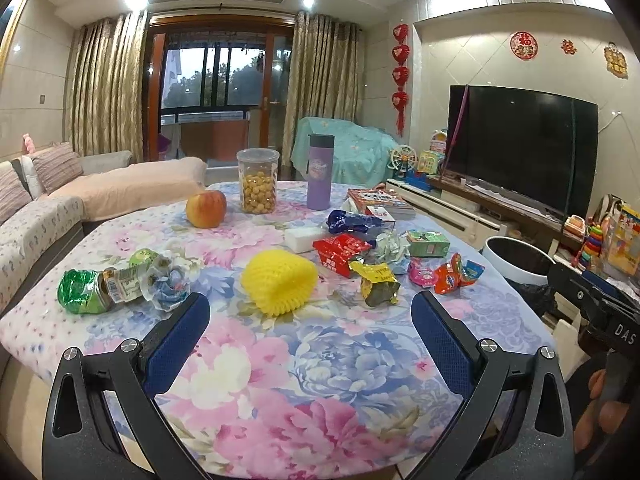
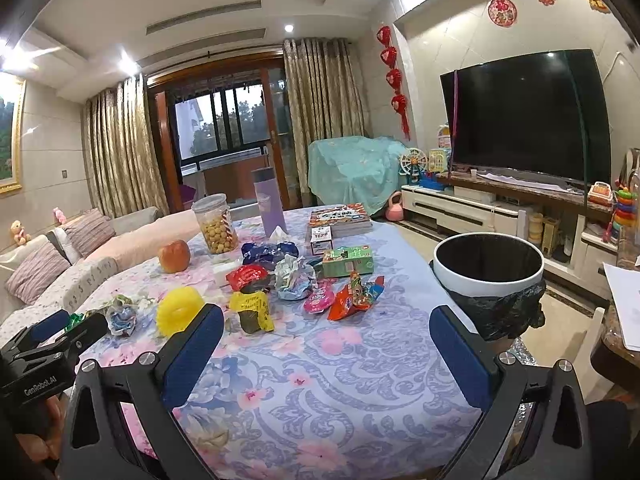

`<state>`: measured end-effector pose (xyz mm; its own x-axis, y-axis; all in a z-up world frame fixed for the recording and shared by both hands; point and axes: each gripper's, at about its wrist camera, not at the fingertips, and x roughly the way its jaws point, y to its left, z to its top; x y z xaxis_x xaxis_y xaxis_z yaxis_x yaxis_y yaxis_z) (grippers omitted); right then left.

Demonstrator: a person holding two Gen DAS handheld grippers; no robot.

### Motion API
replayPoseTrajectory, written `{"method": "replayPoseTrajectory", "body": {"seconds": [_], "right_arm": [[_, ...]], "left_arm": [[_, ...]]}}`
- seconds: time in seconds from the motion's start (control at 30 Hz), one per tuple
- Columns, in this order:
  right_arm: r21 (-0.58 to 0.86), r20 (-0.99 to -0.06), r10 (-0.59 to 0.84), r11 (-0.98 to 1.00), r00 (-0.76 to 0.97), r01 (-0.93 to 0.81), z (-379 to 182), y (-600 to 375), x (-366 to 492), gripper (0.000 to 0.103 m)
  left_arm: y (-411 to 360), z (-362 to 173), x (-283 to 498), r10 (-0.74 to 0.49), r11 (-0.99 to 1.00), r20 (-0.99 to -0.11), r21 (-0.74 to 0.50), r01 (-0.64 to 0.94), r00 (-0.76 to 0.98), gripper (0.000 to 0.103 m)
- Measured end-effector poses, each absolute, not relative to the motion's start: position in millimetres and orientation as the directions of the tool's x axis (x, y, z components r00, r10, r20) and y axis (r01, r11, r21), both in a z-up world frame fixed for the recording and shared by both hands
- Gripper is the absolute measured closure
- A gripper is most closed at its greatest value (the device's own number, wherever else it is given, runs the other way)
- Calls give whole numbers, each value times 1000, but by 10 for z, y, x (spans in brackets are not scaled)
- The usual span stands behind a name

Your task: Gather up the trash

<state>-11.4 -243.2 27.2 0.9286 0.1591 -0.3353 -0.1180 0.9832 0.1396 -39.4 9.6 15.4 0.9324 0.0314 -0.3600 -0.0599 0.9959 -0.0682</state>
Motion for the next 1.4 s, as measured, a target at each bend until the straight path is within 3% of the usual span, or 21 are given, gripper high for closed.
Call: {"method": "replayPoseTrajectory", "body": {"seconds": [1.4], "right_arm": [[146, -344, 171, 981, 923, -128, 234, -2390, -91, 0]], "left_arm": [[109, 107, -383, 36, 995, -363, -69, -65, 931, 0]]}}
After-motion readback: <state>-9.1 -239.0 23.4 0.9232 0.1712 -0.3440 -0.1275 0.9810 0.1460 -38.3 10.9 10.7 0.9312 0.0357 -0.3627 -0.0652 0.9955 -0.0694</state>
